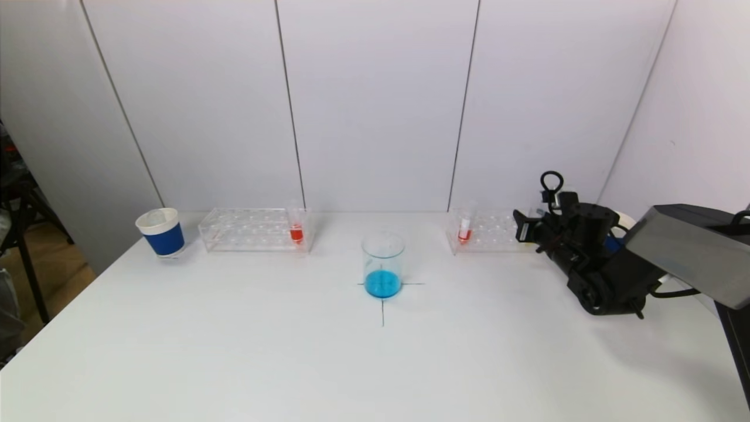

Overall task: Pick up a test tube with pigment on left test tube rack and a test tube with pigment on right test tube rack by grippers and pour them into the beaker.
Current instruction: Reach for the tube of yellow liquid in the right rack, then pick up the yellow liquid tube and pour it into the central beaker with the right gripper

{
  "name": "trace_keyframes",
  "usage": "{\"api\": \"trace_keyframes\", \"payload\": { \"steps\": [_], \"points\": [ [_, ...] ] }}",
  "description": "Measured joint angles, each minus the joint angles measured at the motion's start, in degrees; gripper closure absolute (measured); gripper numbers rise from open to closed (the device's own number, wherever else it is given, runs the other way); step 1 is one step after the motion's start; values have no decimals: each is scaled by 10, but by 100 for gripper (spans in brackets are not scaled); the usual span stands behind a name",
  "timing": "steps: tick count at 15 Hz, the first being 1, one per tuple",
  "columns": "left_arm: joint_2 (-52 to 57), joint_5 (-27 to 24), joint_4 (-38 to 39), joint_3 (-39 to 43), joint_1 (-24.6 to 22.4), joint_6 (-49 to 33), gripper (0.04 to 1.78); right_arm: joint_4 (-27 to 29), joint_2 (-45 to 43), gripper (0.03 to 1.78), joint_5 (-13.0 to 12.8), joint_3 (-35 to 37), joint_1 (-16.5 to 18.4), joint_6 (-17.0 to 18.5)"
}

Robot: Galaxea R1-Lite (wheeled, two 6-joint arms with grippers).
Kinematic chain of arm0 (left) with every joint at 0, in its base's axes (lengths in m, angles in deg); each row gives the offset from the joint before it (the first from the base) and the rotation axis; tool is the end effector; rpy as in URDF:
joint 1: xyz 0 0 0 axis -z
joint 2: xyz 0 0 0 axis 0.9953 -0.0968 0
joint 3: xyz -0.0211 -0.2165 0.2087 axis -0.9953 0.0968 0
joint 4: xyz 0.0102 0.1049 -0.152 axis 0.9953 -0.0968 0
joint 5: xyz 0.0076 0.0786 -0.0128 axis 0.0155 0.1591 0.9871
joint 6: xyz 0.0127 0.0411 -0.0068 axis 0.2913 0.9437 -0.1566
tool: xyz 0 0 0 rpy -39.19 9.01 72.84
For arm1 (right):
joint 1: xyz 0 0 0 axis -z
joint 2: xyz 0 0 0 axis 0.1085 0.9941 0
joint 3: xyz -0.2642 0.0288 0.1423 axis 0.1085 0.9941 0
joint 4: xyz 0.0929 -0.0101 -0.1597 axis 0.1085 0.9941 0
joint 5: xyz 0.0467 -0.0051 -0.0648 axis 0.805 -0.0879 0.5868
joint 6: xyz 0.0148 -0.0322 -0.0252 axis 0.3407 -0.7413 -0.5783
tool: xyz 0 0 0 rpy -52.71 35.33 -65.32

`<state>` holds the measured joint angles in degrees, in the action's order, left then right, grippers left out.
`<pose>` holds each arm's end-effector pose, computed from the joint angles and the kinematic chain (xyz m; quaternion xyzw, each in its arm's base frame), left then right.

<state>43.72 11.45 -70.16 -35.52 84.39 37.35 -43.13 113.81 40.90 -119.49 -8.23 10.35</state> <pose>-0.0089 0.0001 0.0754 0.0000 0.0010 0.0004 1.0000 0.4690 0.0138 0.0247 0.0122 0.0456 -0.0139 0.9988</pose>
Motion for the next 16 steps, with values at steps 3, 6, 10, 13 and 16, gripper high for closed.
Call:
{"api": "trace_keyframes", "payload": {
  "steps": [3,6,10,13,16],
  "points": [
    [0,0,0,0,0,0,6,-2,0,128,-1,2,-2,0],
    [0,0,0,0,0,0,6,-2,0,125,-1,3,-3,0],
    [0,0,0,0,0,0,6,-1,-1,125,-1,3,-3,-1],
    [0,0,0,0,0,0,6,0,-1,125,-1,3,-3,-1],
    [0,0,0,0,0,0,6,2,-5,125,-1,5,-3,-2]
  ]
}}
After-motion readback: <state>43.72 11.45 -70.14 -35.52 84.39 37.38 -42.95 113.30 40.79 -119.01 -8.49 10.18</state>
